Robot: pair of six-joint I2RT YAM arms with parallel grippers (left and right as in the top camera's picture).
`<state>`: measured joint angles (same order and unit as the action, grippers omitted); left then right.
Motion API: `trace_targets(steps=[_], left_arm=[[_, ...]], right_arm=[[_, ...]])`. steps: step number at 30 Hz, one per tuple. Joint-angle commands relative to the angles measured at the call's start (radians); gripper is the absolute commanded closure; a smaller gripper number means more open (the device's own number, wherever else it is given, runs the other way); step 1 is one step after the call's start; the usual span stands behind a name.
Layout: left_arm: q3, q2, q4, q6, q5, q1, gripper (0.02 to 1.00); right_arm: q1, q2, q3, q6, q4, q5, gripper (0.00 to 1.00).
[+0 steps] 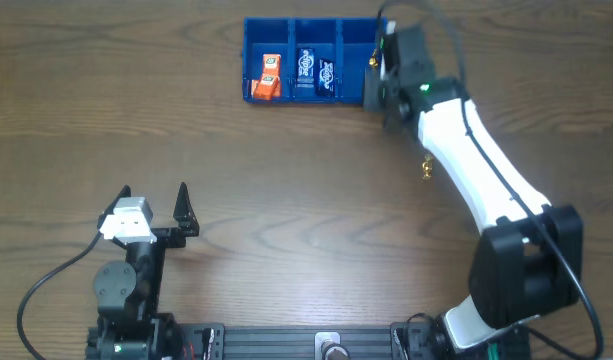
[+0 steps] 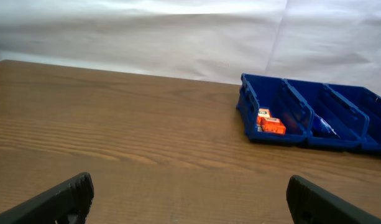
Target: Sort Candies Into Trays
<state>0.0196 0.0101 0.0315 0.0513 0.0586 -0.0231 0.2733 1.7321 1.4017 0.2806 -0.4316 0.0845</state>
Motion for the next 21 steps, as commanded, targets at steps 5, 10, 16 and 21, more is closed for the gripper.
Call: trace_targets(steps=[5, 10, 16, 21], left_arm=[[-0.015, -0.005, 0.043, -0.003, 0.010, 0.002, 0.020], [-0.014, -0.005, 0.043, -0.004, 0.010, 0.002, 0.020], [-0.015, -0.005, 0.043, -0.003, 0.010, 0.002, 0.020], [-0.015, -0.005, 0.043, -0.003, 0.010, 0.002, 0.020]], right_arm=[[0.010, 0.112, 0.016, -0.020, 0.324, 0.072, 0.855], [0.019, 0.194, 0.016, -0.020, 0.371, 0.100, 0.853], [0.030, 0.227, 0.015, -0.021, 0.365, 0.098, 0.722], [0.035, 0.225, 0.022, -0.024, 0.362, 0.093, 0.421]])
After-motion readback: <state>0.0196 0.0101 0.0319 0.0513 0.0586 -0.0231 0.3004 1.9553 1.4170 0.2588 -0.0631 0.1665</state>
